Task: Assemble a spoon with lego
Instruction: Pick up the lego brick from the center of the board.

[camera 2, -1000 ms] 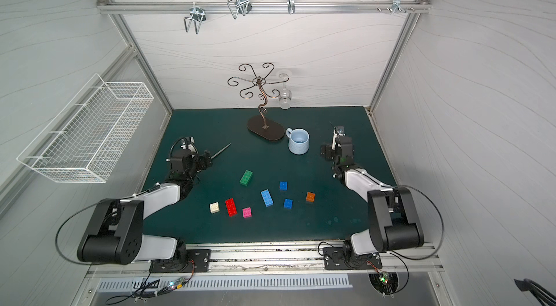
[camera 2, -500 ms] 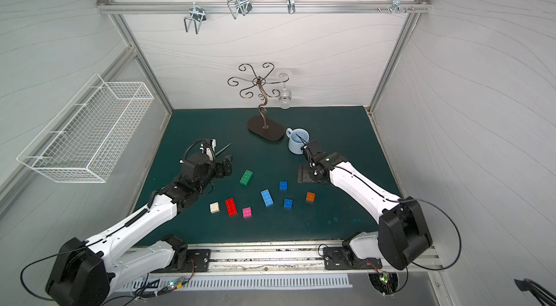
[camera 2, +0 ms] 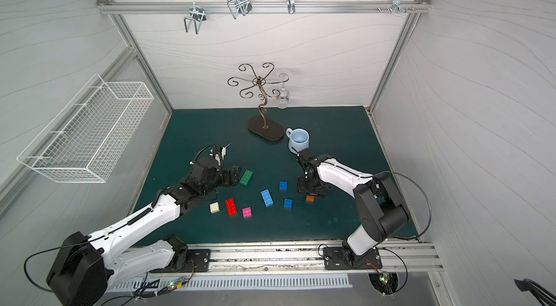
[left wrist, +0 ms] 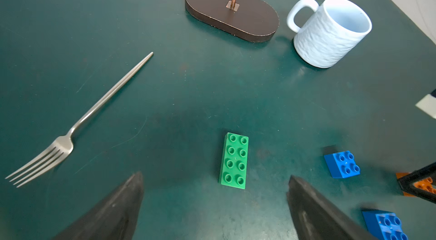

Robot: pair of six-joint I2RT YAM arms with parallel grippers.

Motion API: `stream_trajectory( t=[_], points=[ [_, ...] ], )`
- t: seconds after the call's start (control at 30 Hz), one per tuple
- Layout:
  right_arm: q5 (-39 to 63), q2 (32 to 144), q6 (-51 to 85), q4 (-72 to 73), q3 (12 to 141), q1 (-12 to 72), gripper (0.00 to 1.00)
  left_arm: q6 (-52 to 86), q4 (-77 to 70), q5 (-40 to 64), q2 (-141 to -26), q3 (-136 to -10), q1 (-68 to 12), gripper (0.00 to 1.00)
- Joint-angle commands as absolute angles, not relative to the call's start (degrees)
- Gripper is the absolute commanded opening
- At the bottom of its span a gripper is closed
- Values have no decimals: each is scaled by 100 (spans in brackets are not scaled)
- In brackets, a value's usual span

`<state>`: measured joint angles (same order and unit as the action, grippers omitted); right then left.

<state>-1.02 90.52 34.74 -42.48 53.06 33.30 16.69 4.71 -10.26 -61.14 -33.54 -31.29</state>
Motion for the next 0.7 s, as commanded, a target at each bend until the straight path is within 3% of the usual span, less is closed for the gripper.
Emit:
stream_trajectory(
  t=[0.0, 0.27, 0.5, 0.67],
  points=[
    [-55, 9247, 3554, -4349, 5413, 3296, 62, 1794, 343, -905, -6091, -3327, -3149, 100],
    [-243, 9307, 3448, -4553, 5568, 3296, 31, 1794, 354, -801, -6221, -3371, -3155, 100],
    [-373, 9202, 3365, -5057, 6564, 3335, 29, 1820, 404, -483, -6196, -3435, -3155, 100],
    [-459, 9923, 3298, -5113, 7614, 3480, 29, 1797, 443, -344, -6230, -3471, -3153, 100]
  ],
)
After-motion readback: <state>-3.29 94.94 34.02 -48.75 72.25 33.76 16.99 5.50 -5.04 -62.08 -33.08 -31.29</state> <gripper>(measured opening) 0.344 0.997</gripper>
